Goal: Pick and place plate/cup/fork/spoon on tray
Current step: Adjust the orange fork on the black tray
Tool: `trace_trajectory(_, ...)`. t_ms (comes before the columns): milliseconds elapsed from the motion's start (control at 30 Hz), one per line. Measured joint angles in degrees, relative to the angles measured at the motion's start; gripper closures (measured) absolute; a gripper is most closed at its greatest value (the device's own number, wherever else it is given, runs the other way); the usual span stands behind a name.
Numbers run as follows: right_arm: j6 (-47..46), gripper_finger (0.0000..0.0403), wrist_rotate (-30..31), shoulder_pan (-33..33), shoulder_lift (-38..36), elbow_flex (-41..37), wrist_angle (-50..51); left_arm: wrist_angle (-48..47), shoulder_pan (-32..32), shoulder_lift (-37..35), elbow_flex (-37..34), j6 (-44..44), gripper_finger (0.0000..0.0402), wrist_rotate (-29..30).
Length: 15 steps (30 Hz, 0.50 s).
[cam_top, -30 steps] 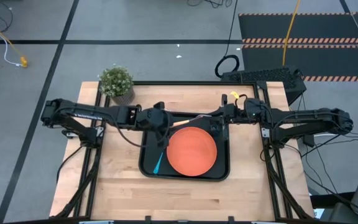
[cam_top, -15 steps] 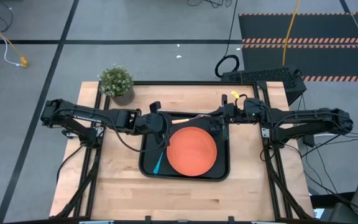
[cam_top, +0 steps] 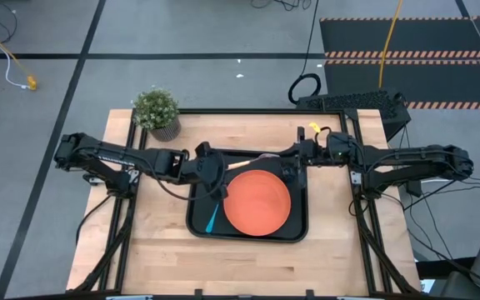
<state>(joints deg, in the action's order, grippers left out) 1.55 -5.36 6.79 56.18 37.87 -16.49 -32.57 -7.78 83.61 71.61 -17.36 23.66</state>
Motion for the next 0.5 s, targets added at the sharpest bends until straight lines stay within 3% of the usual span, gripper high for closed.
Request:
trace_trajectory(333, 3.05, 0.0309, 13.66, -0.01, -1.91, -0.02, 1.1, -21.05, -1.1, -1.84, -0.07, -23.24, 0.0374, -0.07)
trace_trajectory(500, 5.17, 0.0284, 18.64, 0.0, -5.01, -0.02, 2.96, -24.63, -3.1, -4.04, -2.04, -33.72, 0.0374, -1.09)
